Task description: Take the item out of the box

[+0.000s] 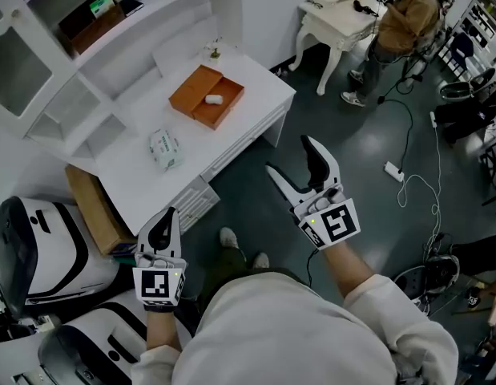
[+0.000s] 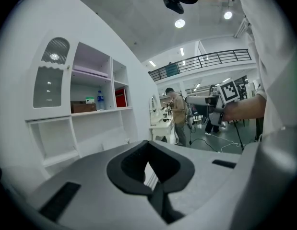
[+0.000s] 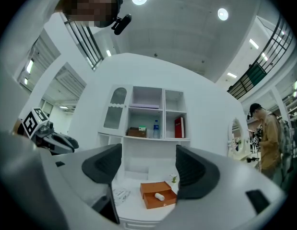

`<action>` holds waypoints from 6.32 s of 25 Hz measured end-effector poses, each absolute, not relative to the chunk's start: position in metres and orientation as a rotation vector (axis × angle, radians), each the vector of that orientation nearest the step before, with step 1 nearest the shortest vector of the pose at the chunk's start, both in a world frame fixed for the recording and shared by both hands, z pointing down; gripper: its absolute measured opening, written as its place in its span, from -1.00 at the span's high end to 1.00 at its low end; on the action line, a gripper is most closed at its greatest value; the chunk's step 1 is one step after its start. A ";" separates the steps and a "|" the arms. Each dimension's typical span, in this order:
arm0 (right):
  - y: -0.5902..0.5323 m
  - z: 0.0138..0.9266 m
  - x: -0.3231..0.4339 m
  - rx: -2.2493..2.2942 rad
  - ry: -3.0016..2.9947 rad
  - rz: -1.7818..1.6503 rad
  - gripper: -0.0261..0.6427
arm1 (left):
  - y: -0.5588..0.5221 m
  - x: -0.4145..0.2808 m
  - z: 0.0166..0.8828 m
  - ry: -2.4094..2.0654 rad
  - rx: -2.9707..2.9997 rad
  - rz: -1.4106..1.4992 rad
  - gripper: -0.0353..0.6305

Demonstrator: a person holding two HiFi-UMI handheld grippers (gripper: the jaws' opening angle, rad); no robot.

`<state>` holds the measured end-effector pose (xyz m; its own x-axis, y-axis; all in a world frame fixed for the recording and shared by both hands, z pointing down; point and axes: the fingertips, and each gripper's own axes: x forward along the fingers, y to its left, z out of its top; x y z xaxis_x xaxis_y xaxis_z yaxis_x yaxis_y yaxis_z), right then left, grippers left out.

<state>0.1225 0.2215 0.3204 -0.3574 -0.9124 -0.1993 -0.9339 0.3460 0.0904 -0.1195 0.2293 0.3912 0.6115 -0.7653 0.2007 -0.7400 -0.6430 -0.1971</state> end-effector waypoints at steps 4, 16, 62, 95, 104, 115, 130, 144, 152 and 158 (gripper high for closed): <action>0.203 0.324 0.130 -1.707 2.487 0.282 -0.13 | 0.213 -0.116 0.394 1.308 -2.735 -0.404 0.88; 0.100 0.336 0.142 -1.726 2.561 0.295 -0.12 | 0.100 -0.093 0.412 1.300 -2.777 -0.381 0.88; -0.226 0.546 0.080 -1.375 3.273 -0.046 0.03 | -0.125 -0.129 0.445 1.740 -2.694 -0.490 0.88; -0.267 0.759 0.051 -0.967 3.874 -0.420 0.15 | -0.147 -0.140 0.511 2.050 -2.687 -0.713 0.88; -0.273 0.784 0.043 -0.899 3.959 -0.479 0.19 | -0.161 -0.137 0.520 2.031 -2.699 -0.674 0.88; -0.274 0.797 0.041 -0.853 4.004 -0.497 0.37 | -0.164 -0.140 0.528 2.044 -2.708 -0.692 0.88; -0.265 0.783 0.045 -0.839 4.024 -0.455 0.40 | -0.159 -0.145 0.520 2.031 -2.712 -0.678 0.88; -0.275 0.686 0.050 -1.090 3.780 -0.269 0.40 | -0.168 -0.131 0.484 1.860 -2.731 -0.563 0.88; -0.279 0.603 0.055 -1.226 3.568 -0.121 0.40 | -0.170 -0.118 0.468 1.749 -2.766 -0.515 0.88; -0.276 0.560 0.066 -1.318 3.448 -0.062 0.40 | -0.170 -0.107 0.456 1.674 -2.776 -0.483 0.88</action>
